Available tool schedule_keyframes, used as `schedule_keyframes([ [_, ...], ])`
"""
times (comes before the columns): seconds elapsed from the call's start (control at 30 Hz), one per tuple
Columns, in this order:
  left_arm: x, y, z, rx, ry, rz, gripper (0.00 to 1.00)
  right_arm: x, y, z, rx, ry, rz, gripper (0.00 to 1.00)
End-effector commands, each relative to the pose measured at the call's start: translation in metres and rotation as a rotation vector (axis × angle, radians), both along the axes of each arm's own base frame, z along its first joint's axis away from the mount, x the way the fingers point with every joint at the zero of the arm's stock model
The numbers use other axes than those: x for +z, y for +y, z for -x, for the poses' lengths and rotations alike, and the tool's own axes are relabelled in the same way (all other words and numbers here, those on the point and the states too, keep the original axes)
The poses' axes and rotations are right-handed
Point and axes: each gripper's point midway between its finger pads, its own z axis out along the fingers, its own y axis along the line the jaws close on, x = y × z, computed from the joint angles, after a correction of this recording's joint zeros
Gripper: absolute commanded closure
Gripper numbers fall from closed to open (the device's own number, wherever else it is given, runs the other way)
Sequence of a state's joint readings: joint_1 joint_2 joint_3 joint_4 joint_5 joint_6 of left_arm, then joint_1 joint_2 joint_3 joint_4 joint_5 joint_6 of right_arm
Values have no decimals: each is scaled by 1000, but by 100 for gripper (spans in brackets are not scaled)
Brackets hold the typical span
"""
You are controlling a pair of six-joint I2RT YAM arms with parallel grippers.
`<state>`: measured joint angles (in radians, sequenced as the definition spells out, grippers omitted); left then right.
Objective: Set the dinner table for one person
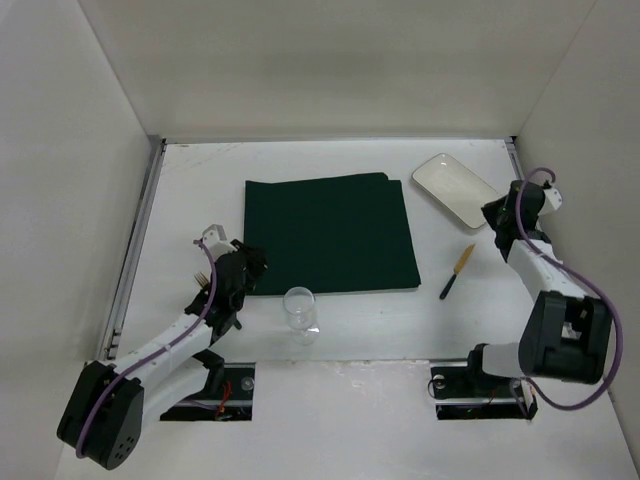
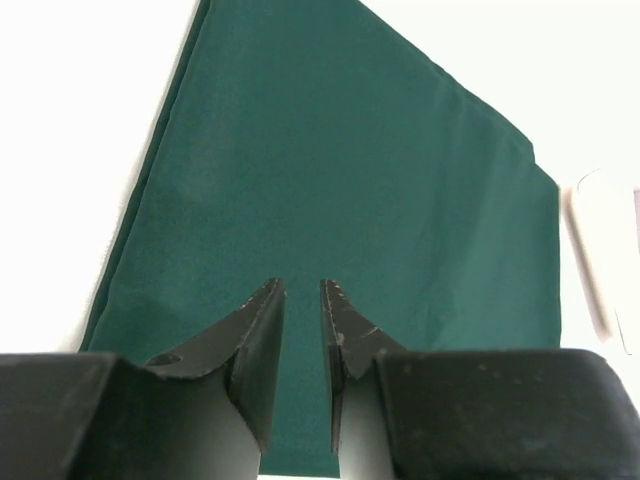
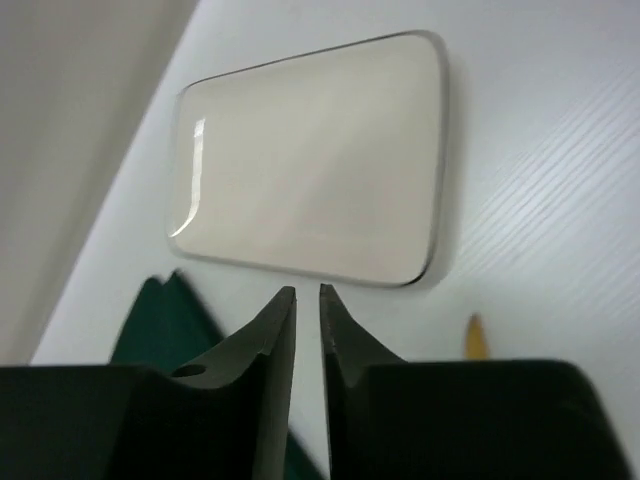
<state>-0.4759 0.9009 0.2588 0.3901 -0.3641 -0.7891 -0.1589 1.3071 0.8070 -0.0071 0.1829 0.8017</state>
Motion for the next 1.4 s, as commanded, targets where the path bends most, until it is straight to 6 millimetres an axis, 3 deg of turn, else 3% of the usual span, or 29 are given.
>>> schedule_keyframes([
  [0.0,24,0,-9,17,-124,53,80,-6,-31,-20,-47,-35,-18,69],
  [0.1,20,1,-9,20,-116,55,77,-28,-44,-31,-45,-5,-31,53],
  [0.2,19,-2,-9,11,-113,56,75,-44,-46,-49,5,17,-66,47],
  [0.53,15,-3,-14,18,-97,67,72,-83,-46,-61,13,97,-134,56],
  [0.8,11,-3,-15,23,-82,71,71,-86,-45,-61,0,134,-162,64],
  [0.9,8,-3,-15,22,-74,72,71,-95,-42,-68,19,196,-175,68],
  [1.1,9,0,-16,31,-79,75,71,-94,-34,-78,34,188,-190,74],
  [1.27,7,0,-17,34,-70,74,71,-96,-20,-89,86,159,-229,75],
  [1.37,6,0,-17,36,-68,72,71,-104,-18,-93,89,169,-247,66],
])
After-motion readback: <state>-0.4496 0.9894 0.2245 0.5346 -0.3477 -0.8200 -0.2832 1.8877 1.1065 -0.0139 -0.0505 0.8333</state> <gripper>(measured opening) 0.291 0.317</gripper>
